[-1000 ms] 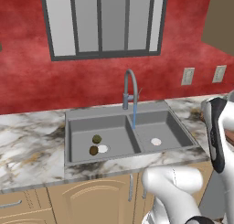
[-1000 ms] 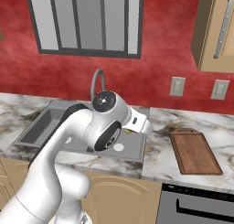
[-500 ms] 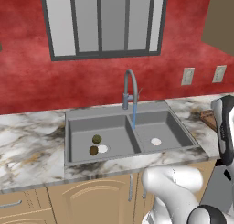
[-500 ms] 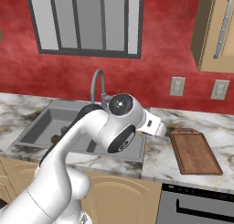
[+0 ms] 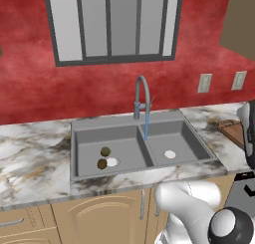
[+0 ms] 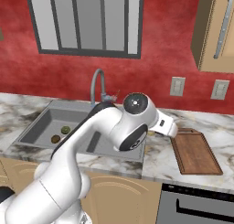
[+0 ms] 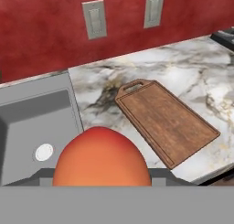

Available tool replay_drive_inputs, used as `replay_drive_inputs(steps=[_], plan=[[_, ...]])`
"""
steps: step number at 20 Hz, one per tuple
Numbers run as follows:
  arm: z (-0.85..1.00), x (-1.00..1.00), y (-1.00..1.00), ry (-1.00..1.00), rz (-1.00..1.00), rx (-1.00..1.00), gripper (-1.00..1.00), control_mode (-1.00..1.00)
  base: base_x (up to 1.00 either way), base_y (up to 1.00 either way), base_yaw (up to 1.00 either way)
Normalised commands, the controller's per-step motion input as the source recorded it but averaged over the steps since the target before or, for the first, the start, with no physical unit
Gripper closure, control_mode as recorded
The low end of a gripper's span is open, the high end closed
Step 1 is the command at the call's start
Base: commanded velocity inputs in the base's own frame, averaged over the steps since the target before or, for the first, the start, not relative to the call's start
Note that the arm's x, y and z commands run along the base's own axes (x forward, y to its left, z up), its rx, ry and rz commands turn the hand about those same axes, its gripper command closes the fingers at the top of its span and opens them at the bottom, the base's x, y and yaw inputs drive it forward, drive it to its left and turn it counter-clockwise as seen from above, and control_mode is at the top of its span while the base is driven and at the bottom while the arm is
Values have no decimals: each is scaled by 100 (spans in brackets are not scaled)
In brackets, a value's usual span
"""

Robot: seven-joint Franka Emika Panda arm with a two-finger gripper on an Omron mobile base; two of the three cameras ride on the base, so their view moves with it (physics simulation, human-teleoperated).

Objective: Pick the kiwi, mango, kiwi from the sink and place them on the cutting board to airdry. Then turn off the sink faucet.

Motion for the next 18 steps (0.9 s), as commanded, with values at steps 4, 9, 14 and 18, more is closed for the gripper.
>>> replay_drive_inputs(steps=[4, 9, 14, 18], plan=[[-1, 16, -18, 6, -2, 0, 100, -100, 0, 0, 0], [-4, 13, -17, 4, -2, 0, 100, -100, 0, 0, 0], [-13, 4, -19, 1, 0, 0, 100, -100, 0, 0, 0], [-19, 1, -16, 0, 0, 0, 100, -100, 0, 0, 0]])
